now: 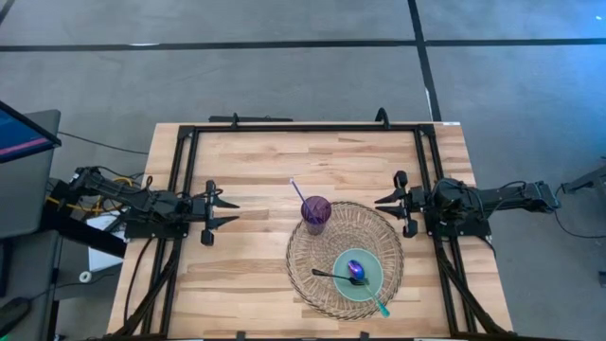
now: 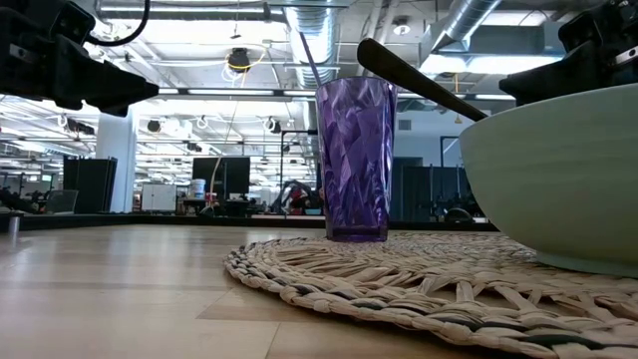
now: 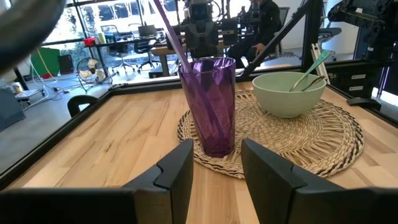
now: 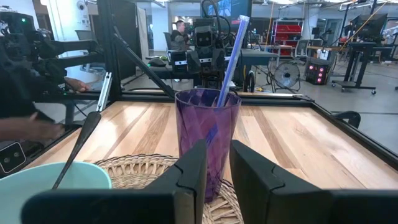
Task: Pick & Place Utensil
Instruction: Return to Home Position
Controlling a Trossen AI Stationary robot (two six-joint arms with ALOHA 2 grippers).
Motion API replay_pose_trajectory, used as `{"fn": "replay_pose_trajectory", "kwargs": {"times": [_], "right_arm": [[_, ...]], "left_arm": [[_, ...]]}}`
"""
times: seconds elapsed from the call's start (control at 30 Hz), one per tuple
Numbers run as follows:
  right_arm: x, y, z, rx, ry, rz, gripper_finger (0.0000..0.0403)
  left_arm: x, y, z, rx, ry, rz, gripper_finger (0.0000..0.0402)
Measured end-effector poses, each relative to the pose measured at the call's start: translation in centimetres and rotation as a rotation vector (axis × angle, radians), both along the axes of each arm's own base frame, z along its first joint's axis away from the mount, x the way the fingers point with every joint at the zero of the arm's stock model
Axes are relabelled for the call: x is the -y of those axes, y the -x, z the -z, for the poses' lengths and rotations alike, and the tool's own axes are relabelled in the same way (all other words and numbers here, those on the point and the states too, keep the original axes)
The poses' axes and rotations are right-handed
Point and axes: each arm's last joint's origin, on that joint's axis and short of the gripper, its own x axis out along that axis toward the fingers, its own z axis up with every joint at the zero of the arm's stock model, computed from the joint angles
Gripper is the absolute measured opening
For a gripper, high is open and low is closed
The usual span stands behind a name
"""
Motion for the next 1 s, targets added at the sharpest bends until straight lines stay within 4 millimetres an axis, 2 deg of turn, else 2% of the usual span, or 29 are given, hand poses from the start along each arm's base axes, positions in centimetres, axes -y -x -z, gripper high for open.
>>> {"fn": "replay_pose_trajectory", "kwargs": {"times": [1.0], "right_arm": [[0.0,0.0,0.14,-0.015,0.001,0.0,0.0063]], "left_arm": [[0.12,-0.31,0.34,-0.041,-0.016,0.001,0.0136]]}}
